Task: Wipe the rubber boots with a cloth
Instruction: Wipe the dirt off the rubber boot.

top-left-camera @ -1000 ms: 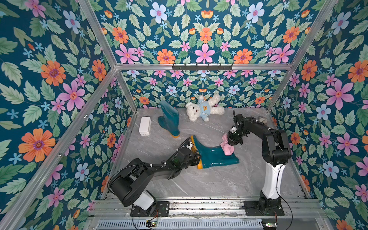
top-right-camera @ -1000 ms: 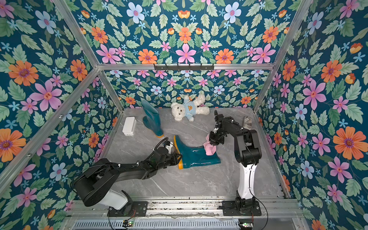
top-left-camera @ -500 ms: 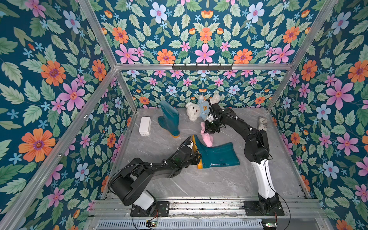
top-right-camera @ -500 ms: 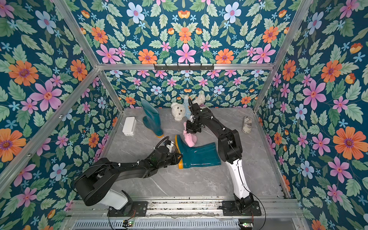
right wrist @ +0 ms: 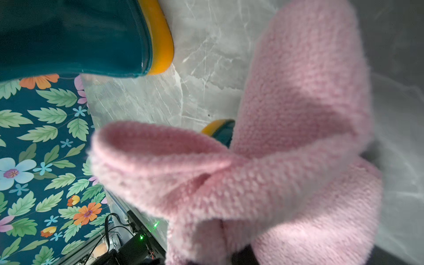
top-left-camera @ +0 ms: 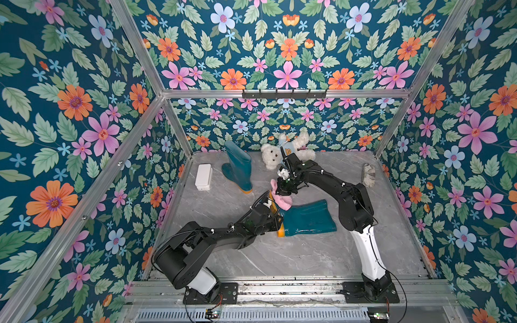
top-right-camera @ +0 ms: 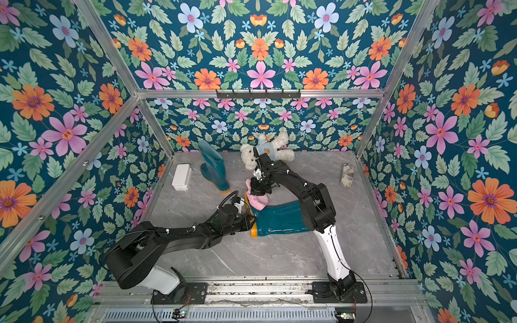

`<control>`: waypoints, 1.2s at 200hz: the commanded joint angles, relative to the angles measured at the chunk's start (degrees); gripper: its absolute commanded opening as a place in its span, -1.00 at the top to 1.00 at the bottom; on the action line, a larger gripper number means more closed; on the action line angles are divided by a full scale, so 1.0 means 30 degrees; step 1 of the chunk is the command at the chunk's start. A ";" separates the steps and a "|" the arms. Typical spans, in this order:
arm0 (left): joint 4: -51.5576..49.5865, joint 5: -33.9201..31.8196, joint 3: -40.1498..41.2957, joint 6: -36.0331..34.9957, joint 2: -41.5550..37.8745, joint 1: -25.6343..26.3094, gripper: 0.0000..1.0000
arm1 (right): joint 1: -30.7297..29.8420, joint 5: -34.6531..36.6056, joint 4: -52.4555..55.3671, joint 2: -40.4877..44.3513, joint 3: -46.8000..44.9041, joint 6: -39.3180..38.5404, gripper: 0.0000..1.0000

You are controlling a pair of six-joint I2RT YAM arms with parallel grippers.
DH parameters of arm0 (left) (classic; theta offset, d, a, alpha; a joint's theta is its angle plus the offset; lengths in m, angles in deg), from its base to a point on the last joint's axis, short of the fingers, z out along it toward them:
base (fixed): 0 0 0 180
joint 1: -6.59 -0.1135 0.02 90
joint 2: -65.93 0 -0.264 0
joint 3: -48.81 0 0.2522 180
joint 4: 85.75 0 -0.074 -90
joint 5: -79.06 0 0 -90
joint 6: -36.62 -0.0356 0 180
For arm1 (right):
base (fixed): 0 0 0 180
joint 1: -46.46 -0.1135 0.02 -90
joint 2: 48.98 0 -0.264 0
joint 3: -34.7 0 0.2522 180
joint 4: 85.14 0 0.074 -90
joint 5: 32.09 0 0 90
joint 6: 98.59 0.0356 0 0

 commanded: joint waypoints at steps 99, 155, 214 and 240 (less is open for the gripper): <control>-0.5703 -0.0959 0.0354 -0.0467 0.0510 -0.0006 0.27 | -0.2860 -0.0092 -0.0991 0.6349 -1.1610 0.0402 1.00; -0.5878 -0.1125 0.0324 -0.0563 0.0238 -0.0016 0.27 | -0.3346 0.0449 -0.1649 1.0078 -1.7040 0.1508 1.00; -0.6025 -0.1278 0.0385 -0.0548 -0.0237 0.0005 0.27 | -0.3316 0.1240 -0.0525 1.2151 -1.7518 0.1712 1.00; -0.6330 -0.1286 0.0266 -0.0638 -0.0469 -0.0007 0.27 | -0.1670 0.1965 0.1153 1.2985 -1.6772 0.0803 1.00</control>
